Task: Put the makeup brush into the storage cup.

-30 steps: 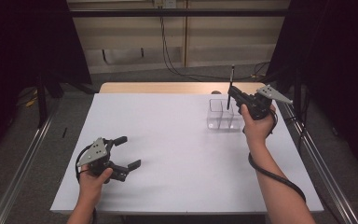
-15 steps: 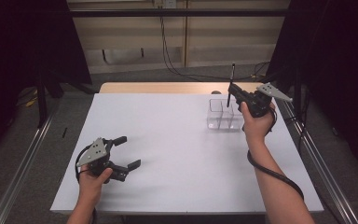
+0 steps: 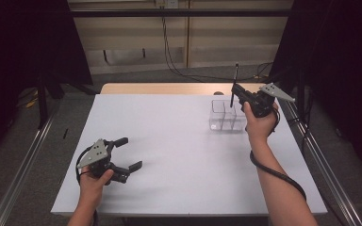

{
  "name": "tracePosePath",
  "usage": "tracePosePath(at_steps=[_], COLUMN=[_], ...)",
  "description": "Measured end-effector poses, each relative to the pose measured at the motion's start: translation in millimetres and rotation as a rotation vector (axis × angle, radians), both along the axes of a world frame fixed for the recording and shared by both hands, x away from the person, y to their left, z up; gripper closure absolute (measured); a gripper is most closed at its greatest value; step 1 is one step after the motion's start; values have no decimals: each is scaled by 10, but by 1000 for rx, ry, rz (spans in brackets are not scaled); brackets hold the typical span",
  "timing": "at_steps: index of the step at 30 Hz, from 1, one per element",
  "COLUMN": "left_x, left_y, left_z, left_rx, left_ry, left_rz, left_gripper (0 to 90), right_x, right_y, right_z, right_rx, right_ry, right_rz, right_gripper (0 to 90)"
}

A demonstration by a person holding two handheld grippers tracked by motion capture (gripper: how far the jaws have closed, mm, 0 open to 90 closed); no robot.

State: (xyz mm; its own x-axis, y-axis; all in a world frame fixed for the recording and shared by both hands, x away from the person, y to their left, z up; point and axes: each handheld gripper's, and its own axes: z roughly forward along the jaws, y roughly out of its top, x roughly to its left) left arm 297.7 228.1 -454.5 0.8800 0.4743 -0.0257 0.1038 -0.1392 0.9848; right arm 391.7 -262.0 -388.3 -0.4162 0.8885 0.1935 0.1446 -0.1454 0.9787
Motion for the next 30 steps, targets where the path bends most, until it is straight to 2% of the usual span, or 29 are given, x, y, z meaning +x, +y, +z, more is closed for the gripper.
tracePosePath(at_steps=[30], left_x=[6], left_y=[11], left_z=[-9], left_rx=[2], left_ry=[4], left_rz=[4], left_gripper=[0], right_x=[84], right_y=[-6], right_z=[-51], right_rx=[-8], right_ry=[9], right_rz=[-13], right_gripper=[842])
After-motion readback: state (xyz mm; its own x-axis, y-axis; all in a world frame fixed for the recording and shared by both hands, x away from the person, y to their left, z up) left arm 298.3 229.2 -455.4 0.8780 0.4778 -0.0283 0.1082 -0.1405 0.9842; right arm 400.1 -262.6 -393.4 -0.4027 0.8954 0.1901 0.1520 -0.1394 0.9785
